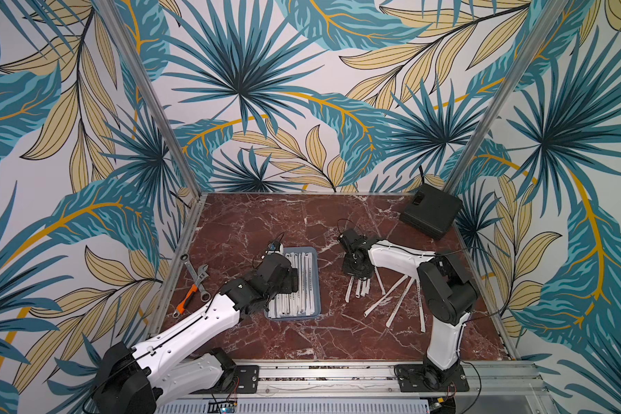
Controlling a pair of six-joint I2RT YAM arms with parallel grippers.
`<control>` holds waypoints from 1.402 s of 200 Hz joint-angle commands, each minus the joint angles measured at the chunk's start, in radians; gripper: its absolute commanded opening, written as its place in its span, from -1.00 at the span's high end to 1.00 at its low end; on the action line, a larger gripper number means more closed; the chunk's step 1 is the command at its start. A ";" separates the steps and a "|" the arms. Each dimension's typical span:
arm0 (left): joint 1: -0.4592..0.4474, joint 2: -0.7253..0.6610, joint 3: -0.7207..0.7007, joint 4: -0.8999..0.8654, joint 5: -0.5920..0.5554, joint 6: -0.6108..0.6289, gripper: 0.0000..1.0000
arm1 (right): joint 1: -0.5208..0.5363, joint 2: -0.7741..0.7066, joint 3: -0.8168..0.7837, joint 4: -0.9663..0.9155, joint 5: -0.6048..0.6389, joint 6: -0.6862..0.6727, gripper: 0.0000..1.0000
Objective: Put the straws into the storage box
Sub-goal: Pick up the straw from the center of the board, then place the straw in the storage box.
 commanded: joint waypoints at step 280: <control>0.081 -0.115 -0.083 -0.005 -0.018 -0.013 -0.66 | 0.293 0.264 0.421 -0.179 0.045 -0.011 0.83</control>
